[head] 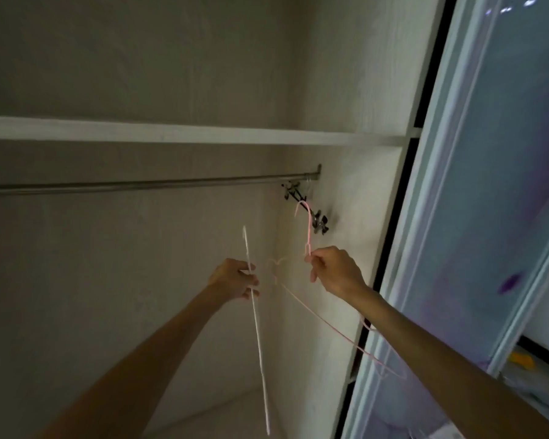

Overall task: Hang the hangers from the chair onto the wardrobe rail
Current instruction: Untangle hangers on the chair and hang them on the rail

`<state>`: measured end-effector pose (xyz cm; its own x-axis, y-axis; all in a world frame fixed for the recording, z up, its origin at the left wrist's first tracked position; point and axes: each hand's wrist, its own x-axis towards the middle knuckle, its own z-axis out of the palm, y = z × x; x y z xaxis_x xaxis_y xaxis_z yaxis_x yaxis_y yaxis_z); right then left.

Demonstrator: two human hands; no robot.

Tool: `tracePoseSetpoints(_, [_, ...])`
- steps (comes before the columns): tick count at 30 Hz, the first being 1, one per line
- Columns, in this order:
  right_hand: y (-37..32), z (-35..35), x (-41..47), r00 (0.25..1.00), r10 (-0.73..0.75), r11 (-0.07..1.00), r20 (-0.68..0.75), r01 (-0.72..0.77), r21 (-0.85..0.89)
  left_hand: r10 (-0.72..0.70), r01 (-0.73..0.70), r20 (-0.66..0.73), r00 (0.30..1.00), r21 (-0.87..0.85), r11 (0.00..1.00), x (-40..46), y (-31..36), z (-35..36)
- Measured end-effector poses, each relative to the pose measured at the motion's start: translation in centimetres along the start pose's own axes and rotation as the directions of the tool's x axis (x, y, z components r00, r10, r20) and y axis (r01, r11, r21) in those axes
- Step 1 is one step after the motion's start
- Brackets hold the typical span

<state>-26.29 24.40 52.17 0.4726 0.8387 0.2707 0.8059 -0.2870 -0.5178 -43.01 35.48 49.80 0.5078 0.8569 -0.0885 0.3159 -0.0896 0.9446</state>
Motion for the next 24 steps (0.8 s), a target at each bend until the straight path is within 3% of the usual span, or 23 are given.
tracePoseSetpoints(7, [-4.0,-0.2,10.9,0.994,-0.087,0.996,-0.068,0.085,-0.039,0.090,-0.094,-0.070,0.993,-0.057,0.994,5.3,2.4,-2.1])
tracePoseSetpoints(18, [-3.4,5.7,20.9,0.995,0.034,0.999,0.089,-0.031,-0.036,0.074,-0.079,-0.091,0.993,-0.046,0.996,11.0,2.6,-4.8])
tracePoseSetpoints(22, [-2.2,7.3,20.4,0.999,0.029,0.999,0.016,-0.029,-0.017,0.051,-0.055,-0.095,0.994,-0.043,0.998,12.8,2.4,-5.7])
tracePoseSetpoints(24, [-1.9,7.2,20.3,0.990,-0.055,0.995,-0.128,0.045,-0.084,0.052,-0.056,-0.081,0.995,-0.041,0.998,13.4,2.6,-5.9])
